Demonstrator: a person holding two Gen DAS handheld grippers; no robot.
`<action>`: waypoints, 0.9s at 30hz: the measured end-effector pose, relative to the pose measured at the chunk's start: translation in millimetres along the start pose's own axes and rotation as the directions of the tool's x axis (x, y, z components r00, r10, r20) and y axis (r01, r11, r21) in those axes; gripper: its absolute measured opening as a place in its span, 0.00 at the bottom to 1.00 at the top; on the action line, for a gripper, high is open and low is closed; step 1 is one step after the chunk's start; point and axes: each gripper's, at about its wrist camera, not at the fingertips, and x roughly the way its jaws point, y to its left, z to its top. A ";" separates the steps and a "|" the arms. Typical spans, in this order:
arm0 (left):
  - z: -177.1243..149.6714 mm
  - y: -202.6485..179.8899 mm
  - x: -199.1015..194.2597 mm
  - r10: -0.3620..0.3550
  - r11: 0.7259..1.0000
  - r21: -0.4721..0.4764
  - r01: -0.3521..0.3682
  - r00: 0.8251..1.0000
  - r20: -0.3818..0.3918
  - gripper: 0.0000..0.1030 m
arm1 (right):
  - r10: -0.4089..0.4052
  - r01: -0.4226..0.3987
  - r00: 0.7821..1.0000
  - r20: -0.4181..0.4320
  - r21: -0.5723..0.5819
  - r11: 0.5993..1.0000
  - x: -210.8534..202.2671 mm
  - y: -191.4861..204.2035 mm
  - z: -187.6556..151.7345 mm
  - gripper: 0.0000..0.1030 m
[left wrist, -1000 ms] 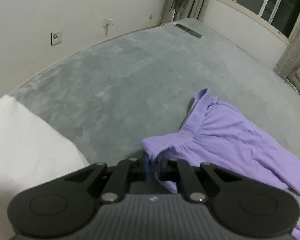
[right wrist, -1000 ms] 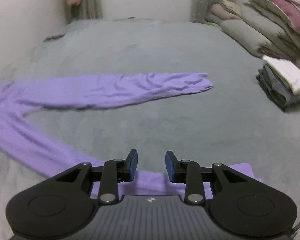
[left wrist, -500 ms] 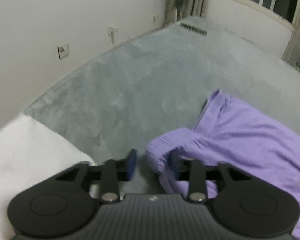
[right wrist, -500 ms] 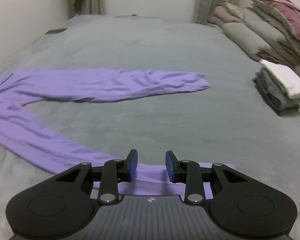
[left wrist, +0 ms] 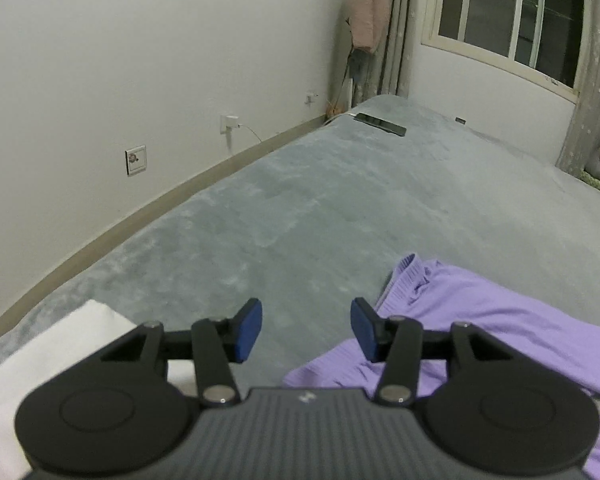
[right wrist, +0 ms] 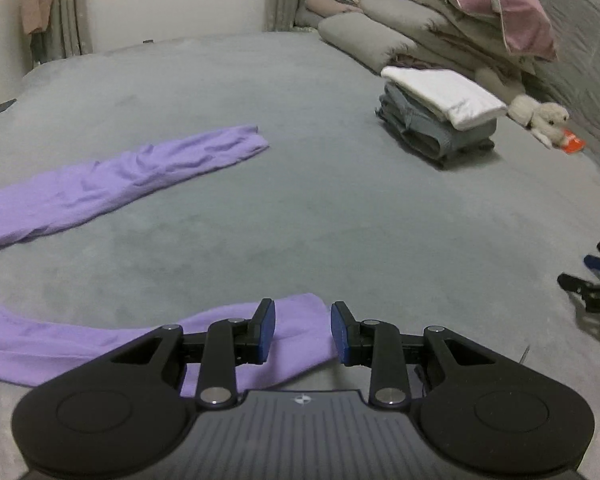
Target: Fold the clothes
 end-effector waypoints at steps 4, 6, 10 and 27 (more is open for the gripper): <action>-12.1 -26.3 4.4 -0.137 0.982 0.119 0.144 0.989 -0.059 0.45 | 0.117 -0.115 0.993 0.024 -0.057 0.992 -9.7 12.7 1.9 0.29; -21.3 -43.0 7.5 -0.214 0.962 0.147 0.229 0.970 -0.111 0.45 | 0.197 -0.193 0.980 0.012 -0.145 0.970 -11.4 31.0 -0.6 0.29; -42.6 -72.6 14.2 -0.305 0.924 0.171 0.342 0.929 -0.210 0.47 | 0.280 -0.267 0.960 0.000 -0.296 0.917 -7.8 76.9 -7.7 0.29; -72.4 -106.3 9.0 -0.373 0.838 0.301 0.455 0.881 -0.293 0.50 | 0.232 -0.227 0.970 -0.068 -0.587 0.778 -42.0 98.0 -42.4 0.28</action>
